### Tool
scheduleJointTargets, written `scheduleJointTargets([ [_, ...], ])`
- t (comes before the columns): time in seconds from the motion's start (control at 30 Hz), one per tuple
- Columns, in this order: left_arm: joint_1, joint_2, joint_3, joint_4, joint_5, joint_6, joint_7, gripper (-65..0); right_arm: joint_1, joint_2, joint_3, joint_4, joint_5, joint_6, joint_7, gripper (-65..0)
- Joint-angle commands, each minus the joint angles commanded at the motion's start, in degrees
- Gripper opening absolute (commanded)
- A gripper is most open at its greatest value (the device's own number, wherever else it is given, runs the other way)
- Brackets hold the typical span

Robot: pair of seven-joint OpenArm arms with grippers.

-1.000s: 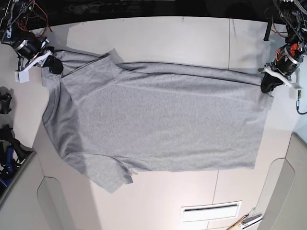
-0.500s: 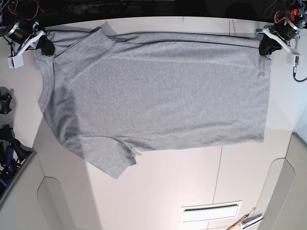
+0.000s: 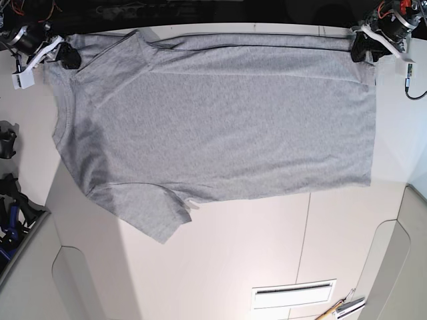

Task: Fold the T-shirt properly
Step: 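Release, then grasp the opposite shirt edge with both grippers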

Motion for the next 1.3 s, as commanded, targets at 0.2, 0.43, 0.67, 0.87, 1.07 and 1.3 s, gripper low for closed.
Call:
scheduleJointTargets([
  [0.2,-0.04,-0.09,-7.82,1.60,-2.12,0.00,-0.02,-34.8,3.61,0.31,9.92,0.02,1.53,0.00,1.29,-35.1],
  [0.43,-4.22,-3.04,-15.72,2.12,-8.50,0.00,-0.04,-33.6,16.37,1.27,13.20,-0.42,-2.78,-0.48,8.11,-35.1],
  [0.67,-13.68,-5.79,-13.60,-2.03,-3.93,0.00,-0.07,-23.5,33.09,1.84,10.29,-11.50,-8.76,-0.48,10.86,-35.1],
  [0.87,-25.40,-10.71,-6.58,-14.32,-1.11,0.00,-0.09,-23.5,44.65,1.88,-1.11,-29.31,-16.90,-0.48,19.06,-35.0],
  [1.07,-40.28,-13.51,2.03,-30.88,2.03,0.00,-0.98,-23.5,51.69,1.57,-9.20,-40.70,-25.14,-2.23,26.91,-35.0],
  [1.3,-54.84,-13.44,13.53,-49.59,5.05,0.00,-4.81,-23.5,52.33,1.57,-9.40,-47.15,-26.40,-4.50,28.28,-35.0],
])
